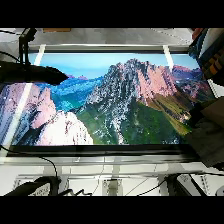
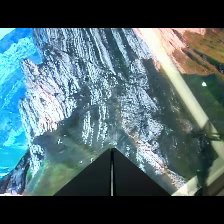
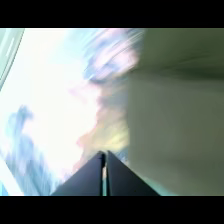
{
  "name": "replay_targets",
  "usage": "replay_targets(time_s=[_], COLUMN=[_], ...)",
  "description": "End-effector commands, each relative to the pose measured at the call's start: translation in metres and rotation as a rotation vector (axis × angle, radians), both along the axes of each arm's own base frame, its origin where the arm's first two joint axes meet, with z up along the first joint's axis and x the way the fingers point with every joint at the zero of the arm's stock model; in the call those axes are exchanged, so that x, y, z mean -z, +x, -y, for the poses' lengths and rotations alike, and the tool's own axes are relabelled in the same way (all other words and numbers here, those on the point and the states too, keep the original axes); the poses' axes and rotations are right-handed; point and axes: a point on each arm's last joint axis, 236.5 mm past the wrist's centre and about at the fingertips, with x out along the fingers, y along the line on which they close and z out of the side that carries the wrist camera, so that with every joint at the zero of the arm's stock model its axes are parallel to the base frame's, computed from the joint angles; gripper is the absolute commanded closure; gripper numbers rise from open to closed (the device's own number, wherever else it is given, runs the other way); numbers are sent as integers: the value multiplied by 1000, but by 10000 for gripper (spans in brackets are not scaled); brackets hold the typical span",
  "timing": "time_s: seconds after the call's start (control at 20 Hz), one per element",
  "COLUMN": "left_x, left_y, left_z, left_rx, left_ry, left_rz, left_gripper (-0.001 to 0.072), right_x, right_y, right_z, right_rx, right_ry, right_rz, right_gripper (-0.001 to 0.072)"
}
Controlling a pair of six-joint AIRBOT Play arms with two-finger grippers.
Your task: Fold the clothes and pants, and hang the long-sleeved shirts on hangers.
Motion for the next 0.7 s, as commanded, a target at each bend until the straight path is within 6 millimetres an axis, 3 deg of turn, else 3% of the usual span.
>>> replay_targets(time_s=[0.0, 0.1, 0.2, 0.3, 0.4, 0.65], left_x=[0, 0, 0, 0, 0, 0], left_y=[0, 0, 0, 0, 0, 0], left_z=[0, 0, 0, 0, 0, 0], left_rx=[0, 0, 0, 0, 0, 0], left_ry=[0, 0, 0, 0, 0, 0], left_rz=[-1, -1, -1, -1, -1, -1], left_gripper=[696, 696, 696, 696, 696, 696], right_x=[-2, 6, 22, 39, 41, 38], right_y=[59, 68, 64, 59, 62, 62], right_z=[-129, -202, -252, -264, -255, -278], right_rx=[-539, -785, -949, -986, -849, -847], right_ry=[-173, -259, -374, -543, -619, -550], right_rz=[19, 2, -65, -185, -261, -222], right_gripper=[700, 700, 701, 701, 701, 700])
